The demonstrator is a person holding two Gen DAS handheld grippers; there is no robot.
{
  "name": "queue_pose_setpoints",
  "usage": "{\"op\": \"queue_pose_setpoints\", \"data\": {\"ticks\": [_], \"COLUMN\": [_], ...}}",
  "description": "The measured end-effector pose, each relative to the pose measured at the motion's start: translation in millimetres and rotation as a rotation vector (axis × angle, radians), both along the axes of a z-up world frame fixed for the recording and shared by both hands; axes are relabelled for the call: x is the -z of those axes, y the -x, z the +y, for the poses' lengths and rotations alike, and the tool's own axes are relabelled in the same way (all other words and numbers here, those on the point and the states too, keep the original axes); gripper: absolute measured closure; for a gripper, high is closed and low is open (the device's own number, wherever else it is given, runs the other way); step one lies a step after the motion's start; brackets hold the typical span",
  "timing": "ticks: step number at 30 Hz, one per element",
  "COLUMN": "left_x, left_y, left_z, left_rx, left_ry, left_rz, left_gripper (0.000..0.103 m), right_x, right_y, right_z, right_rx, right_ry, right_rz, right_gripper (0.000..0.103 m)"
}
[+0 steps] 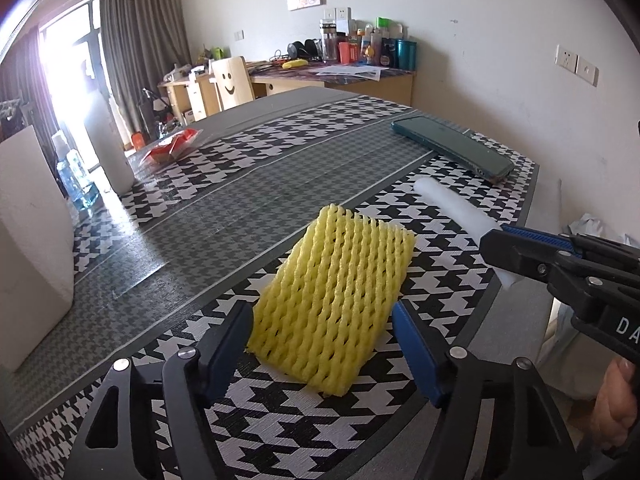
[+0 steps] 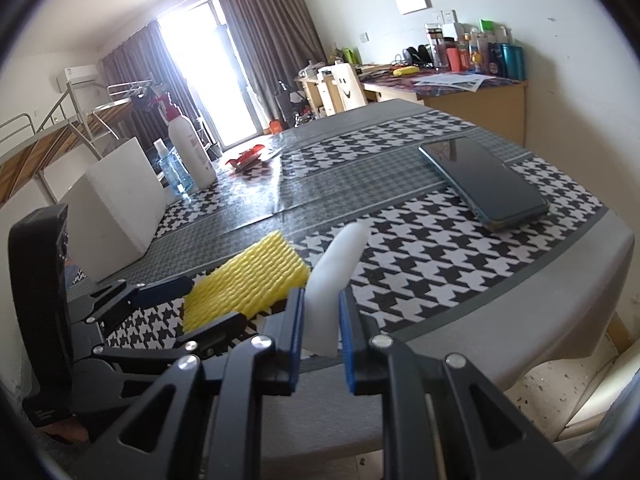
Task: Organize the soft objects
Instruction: 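Close the left tool on the yellow mesh sleeve while the right tool holds the white roller, then lift the yellow mesh sleeve with the left tool while the right tool lifts the white roller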
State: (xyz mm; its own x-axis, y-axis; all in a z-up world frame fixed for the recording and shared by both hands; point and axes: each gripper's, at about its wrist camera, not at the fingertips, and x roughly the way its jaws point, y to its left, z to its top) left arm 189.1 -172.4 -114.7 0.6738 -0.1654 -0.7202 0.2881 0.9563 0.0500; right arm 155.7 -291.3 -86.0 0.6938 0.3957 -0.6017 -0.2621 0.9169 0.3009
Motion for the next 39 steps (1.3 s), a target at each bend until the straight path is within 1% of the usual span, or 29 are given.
{"op": "queue_pose_setpoints", "data": {"ticks": [2, 6, 9, 11, 14, 18, 19, 21, 39], "left_x": [0.5, 3.1, 2.0, 1.1, -0.7, -2.3, -3.0, -4.5, -26.1], "left_y": [0.1, -0.4, -1.0, -1.7, -2.7, -2.7, -2.1, -1.3, 21.5], "left_z": [-0.5, -2.6, -1.5, 2.5, 11.0, 13.9, 13.7, 14.8, 36.6], "left_rx": [0.003, -0.003, -0.018, -0.048, -0.065, -0.063, -0.057, -0.049, -0.056], "left_ry": [-0.003, -0.032, -0.057, -0.063, -0.024, -0.002, 0.006, 0.022, 0.056], "left_rz": [0.005, 0.004, 0.000, -0.001, 0.002, -0.003, -0.003, -0.003, -0.061], "left_gripper": [0.034, 0.037, 0.047, 0.063, 0.071, 0.075, 0.078, 0.079, 0.079], "right_x": [0.3, 0.1, -0.2, -0.6, -0.8, -0.9, -0.8, -1.2, -11.9], "right_y": [0.7, 0.9, 1.6, 2.0, 3.2, 3.3, 3.4, 3.8, 7.2], "right_z": [-0.3, -1.6, -1.3, -1.5, -2.2, -0.8, -0.2, 0.3, 16.7], "right_rx": [0.003, 0.008, 0.007, 0.007, 0.008, 0.006, 0.005, 0.004, -0.022], "right_ry": [0.000, -0.005, -0.008, -0.008, -0.009, -0.008, -0.007, -0.006, 0.014], "right_rz": [0.000, 0.000, 0.000, -0.001, -0.003, -0.005, -0.005, -0.006, -0.045], "right_gripper": [0.082, 0.082, 0.082, 0.082, 0.082, 0.082, 0.082, 0.082, 0.082]}}
